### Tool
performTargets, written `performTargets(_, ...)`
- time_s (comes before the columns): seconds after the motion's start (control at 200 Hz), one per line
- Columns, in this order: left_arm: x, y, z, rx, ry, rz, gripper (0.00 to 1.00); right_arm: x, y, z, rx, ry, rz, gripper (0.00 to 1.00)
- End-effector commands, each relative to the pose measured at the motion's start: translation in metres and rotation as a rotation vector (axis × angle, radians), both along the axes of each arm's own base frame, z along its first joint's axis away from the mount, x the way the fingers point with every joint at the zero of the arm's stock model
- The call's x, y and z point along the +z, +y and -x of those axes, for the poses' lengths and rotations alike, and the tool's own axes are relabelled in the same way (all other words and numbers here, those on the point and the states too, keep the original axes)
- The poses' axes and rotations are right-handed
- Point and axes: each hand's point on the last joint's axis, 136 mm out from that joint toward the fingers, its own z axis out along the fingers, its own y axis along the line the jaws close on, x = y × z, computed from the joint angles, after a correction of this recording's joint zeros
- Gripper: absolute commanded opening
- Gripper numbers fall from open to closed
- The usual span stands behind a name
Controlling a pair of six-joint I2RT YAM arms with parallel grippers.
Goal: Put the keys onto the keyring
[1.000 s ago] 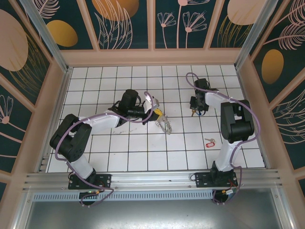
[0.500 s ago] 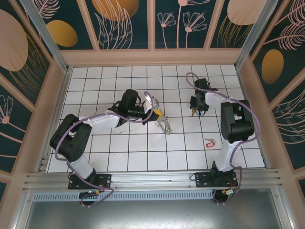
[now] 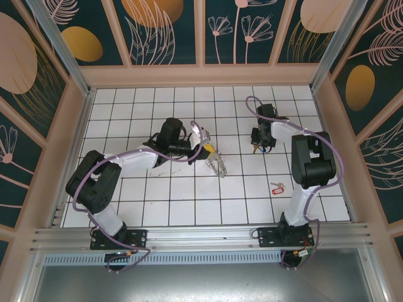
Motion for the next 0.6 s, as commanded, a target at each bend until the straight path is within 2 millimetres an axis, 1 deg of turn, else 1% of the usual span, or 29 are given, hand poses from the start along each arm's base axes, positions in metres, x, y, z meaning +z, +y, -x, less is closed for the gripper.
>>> performTargets(0.0,0.015,-0.008,-0.001,-0.033,-0.043,0.033,0.0,0.003,-0.002,0.0,-0.017,0.011,-0.001,0.11)
performTargets(0.15,0.017,-0.008,-0.001,-0.032,-0.048,0.036,0.0,0.011,-0.001,-0.003,-0.022,-0.018,-0.003,0.07)
performTargets(0.185,0.017,-0.008,-0.001,-0.032,-0.048,0.036,0.0,0.014,-0.002,-0.003,-0.022,-0.03,-0.004,0.04)
performTargets(0.245,0.018,-0.008,-0.001,-0.032,-0.048,0.038,0.0,0.024,-0.001,-0.006,-0.023,-0.073,-0.018,0.03)
performTargets(0.325,0.019,-0.008,-0.002,-0.025,-0.049,0.043,0.0,0.043,0.005,-0.009,0.014,-0.145,-0.046,0.01)
performTargets(0.425,0.024,-0.008,-0.003,-0.01,-0.06,0.067,0.0,0.076,0.025,-0.008,0.117,-0.268,-0.19,0.01)
performTargets(0.43,0.024,-0.008,-0.003,-0.009,-0.061,0.069,0.0,0.081,0.026,-0.009,0.126,-0.283,-0.2,0.01)
performTargets(0.475,0.026,-0.008,-0.004,-0.003,-0.067,0.08,0.0,0.102,0.034,-0.004,0.178,-0.362,-0.279,0.01)
performTargets(0.515,0.027,-0.007,-0.004,0.002,-0.07,0.085,0.0,0.118,0.044,0.002,0.244,-0.432,-0.347,0.01)
performTargets(0.525,0.027,-0.007,-0.004,0.003,-0.07,0.086,0.0,0.125,0.047,0.004,0.269,-0.459,-0.364,0.01)
performTargets(0.54,0.028,-0.007,-0.004,0.002,-0.073,0.09,0.0,0.132,0.051,0.007,0.304,-0.488,-0.382,0.01)
performTargets(0.596,0.03,-0.007,-0.003,0.005,-0.075,0.099,0.0,0.152,0.067,0.024,0.438,-0.582,-0.449,0.0)
